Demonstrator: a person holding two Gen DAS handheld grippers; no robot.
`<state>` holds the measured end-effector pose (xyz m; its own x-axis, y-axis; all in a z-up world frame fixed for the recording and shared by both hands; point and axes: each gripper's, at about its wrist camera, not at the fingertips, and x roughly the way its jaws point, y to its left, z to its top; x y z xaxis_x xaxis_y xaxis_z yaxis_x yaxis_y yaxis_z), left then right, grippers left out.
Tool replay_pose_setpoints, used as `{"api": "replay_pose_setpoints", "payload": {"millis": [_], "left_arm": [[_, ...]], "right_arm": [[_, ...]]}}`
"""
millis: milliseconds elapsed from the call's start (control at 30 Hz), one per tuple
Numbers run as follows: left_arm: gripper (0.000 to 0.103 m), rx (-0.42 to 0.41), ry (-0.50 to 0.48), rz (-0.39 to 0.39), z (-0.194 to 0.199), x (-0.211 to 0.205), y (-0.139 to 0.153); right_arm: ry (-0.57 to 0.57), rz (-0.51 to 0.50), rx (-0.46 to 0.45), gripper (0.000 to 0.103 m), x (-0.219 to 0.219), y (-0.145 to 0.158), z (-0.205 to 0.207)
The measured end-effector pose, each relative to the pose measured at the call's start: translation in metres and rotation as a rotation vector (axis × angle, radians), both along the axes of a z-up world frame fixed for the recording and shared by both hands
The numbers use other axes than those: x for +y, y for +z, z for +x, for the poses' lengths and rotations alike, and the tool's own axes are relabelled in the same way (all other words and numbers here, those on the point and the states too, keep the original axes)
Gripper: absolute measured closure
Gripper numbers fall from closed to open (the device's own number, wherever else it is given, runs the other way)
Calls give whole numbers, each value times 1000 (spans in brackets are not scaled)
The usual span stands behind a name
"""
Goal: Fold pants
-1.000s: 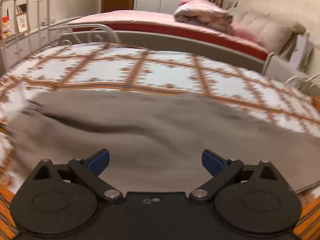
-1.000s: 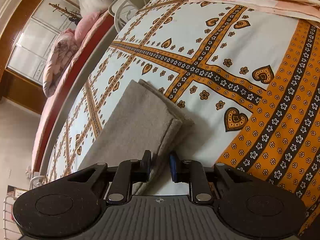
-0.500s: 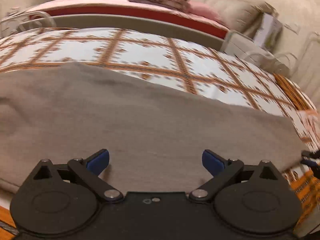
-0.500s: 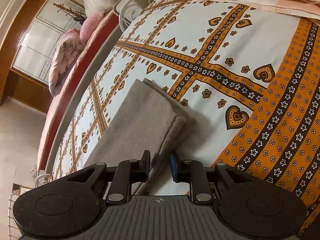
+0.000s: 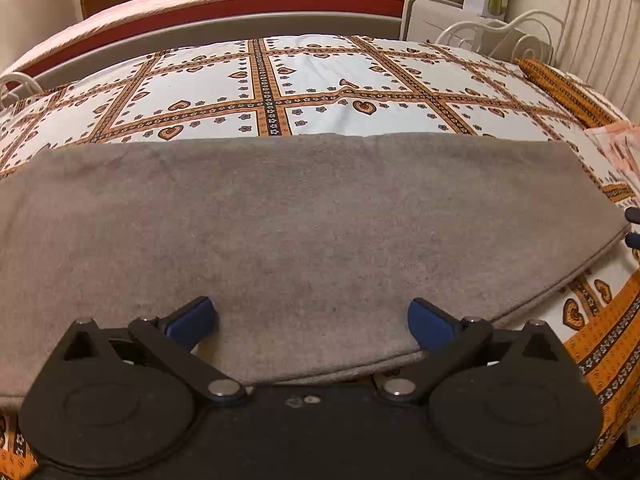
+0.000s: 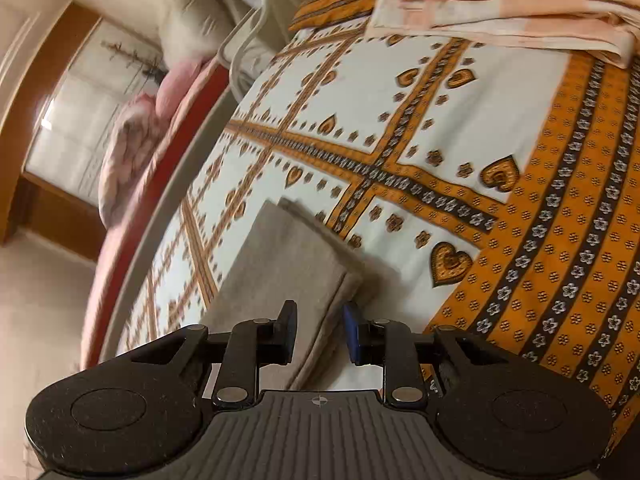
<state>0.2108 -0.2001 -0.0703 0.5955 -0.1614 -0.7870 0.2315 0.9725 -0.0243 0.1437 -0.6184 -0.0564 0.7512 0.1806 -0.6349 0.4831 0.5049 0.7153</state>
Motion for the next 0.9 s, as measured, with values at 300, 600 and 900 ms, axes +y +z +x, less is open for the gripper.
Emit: {"api": "replay_pose_setpoints", "payload": {"millis": [300, 600, 900], "left_arm": [[6, -22, 1, 13, -1, -4, -2], [6, -56, 20, 30, -2, -9, -5], [11, -165, 124, -4, 6, 157, 41]], "right_arm": [[38, 95, 75, 77, 3, -24, 18], [75, 43, 51, 89, 3, -24, 35], [202, -282, -47, 91, 70, 32, 46]]}}
